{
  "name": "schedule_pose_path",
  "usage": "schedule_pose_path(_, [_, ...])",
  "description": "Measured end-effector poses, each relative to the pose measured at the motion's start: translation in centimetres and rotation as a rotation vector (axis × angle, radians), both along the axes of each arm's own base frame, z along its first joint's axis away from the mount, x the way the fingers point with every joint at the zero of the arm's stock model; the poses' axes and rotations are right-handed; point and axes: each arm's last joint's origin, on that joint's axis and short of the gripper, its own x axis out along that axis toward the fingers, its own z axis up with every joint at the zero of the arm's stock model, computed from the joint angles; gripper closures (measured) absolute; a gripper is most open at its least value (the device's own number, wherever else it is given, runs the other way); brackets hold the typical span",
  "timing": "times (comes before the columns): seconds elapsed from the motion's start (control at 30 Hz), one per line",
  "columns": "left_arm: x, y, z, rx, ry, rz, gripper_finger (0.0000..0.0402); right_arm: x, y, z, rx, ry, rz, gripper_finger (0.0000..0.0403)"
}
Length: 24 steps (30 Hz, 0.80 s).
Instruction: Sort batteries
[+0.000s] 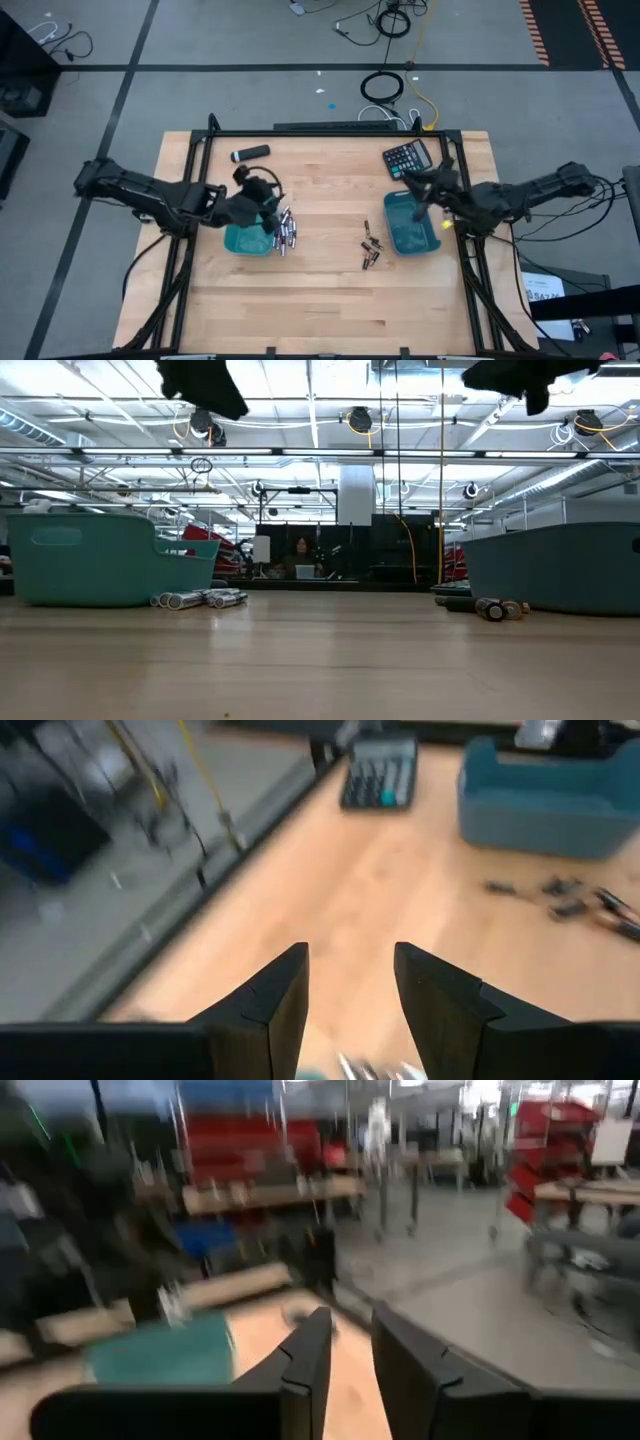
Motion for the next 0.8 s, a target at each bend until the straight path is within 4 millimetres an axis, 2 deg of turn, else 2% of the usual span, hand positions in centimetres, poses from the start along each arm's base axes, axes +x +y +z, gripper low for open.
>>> schedule_pose_path(0.13, [-0.4, -2.5, 0.1, -0.104, 0.080, 0.043, 0.0240, 1.5, 0.4, 0.8, -0.004, 0.124, -0.021, 0.0323])
schedule_pose_path(0.27, [-0.5, -4.7, -0.8, -0.134, 0.157, 0.092, 0.0240, 2.4, 0.7, 0.1, -0.080, 0.243, -0.017, 0.0321])
schedule_pose_path(0.6, [-0.9, -10.3, -1.2, -0.309, 0.204, -0.007, 0.0240, 1.9, 0.6, 0.6, -0.129, 0.245, -0.005, 0.0325])
schedule_pose_path(0.8, [-1.4, -12.4, -1.9, -0.404, 0.188, 0.007, 0.0240, 1.7, 0.5, 0.8, -0.146, 0.248, 0.001, 0.0325])
